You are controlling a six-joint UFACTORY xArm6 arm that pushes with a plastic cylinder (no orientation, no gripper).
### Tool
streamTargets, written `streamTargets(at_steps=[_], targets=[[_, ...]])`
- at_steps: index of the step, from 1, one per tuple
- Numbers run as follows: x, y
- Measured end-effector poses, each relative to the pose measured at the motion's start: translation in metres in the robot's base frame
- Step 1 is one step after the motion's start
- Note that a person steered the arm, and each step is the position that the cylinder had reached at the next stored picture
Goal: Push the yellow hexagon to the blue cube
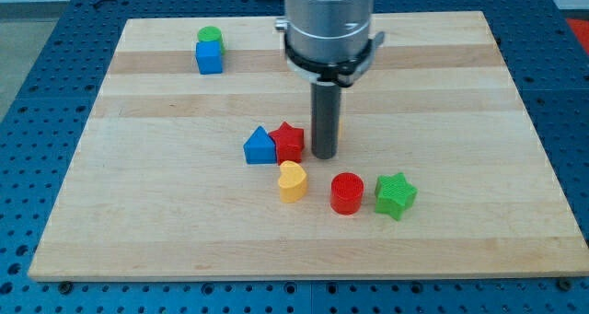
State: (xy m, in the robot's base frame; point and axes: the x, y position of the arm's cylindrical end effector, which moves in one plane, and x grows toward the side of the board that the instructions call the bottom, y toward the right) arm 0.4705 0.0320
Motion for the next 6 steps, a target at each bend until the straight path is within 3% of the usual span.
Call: streamTargets(at_steps=[1,4,6], targets=[[-0.002,0.024],[-0.036,-0.041],[-0.044,-0.026]])
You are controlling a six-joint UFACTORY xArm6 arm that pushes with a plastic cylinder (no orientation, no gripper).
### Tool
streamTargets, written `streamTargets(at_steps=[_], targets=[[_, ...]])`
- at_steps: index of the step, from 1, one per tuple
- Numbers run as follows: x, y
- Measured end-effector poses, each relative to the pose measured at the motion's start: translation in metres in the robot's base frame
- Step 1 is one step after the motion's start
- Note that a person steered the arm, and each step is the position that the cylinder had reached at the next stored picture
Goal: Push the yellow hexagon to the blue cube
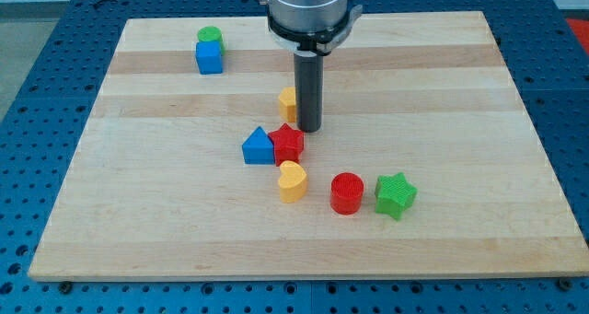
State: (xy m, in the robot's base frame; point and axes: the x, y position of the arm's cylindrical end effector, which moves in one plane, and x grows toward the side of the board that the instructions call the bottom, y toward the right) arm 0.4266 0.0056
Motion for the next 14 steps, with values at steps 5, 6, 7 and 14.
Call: streamTargets(at_steps=[5,6,7,14], targets=[[-0.058,-0.075],[-0.061,-0.095],[-0.062,-0.109],[-0.057,-0.122]])
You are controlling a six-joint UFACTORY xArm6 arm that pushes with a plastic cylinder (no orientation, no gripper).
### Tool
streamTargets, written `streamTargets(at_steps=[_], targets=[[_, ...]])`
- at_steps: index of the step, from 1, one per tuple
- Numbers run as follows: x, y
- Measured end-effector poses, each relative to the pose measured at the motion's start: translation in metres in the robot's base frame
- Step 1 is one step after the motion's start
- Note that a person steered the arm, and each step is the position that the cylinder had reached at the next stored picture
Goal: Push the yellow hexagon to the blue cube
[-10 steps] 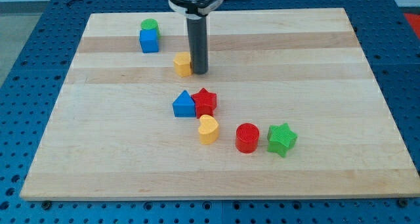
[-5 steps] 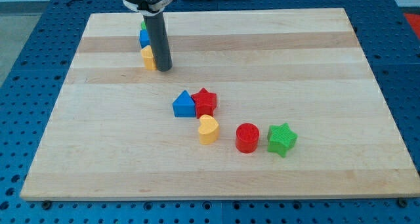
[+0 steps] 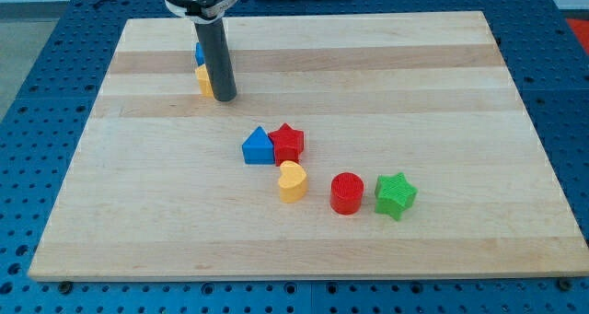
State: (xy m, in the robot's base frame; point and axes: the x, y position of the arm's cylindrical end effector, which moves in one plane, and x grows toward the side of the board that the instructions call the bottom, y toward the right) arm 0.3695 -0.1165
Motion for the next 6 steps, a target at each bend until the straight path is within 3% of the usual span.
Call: streamTargets(at_steps=[6], targets=[[0.004,-0.031]])
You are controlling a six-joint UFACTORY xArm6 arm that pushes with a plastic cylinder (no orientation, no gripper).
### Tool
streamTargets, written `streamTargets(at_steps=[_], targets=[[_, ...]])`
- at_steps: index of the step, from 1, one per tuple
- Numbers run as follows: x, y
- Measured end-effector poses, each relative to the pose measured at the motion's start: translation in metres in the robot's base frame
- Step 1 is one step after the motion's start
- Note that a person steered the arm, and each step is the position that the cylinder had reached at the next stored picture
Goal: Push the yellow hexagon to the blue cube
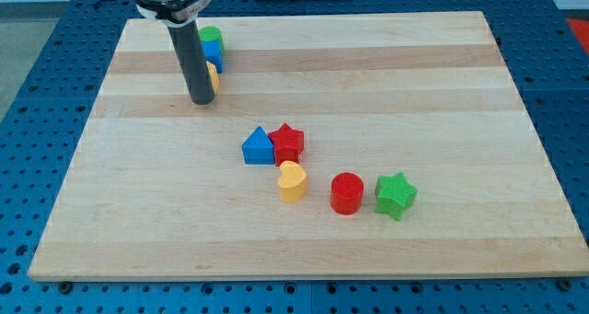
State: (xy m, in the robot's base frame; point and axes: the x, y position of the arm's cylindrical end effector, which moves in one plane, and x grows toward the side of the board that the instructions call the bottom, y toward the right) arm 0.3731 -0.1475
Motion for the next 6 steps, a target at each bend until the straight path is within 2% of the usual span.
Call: streamTargets(at_steps=[6], targets=[[-0.0080,-0.0003]])
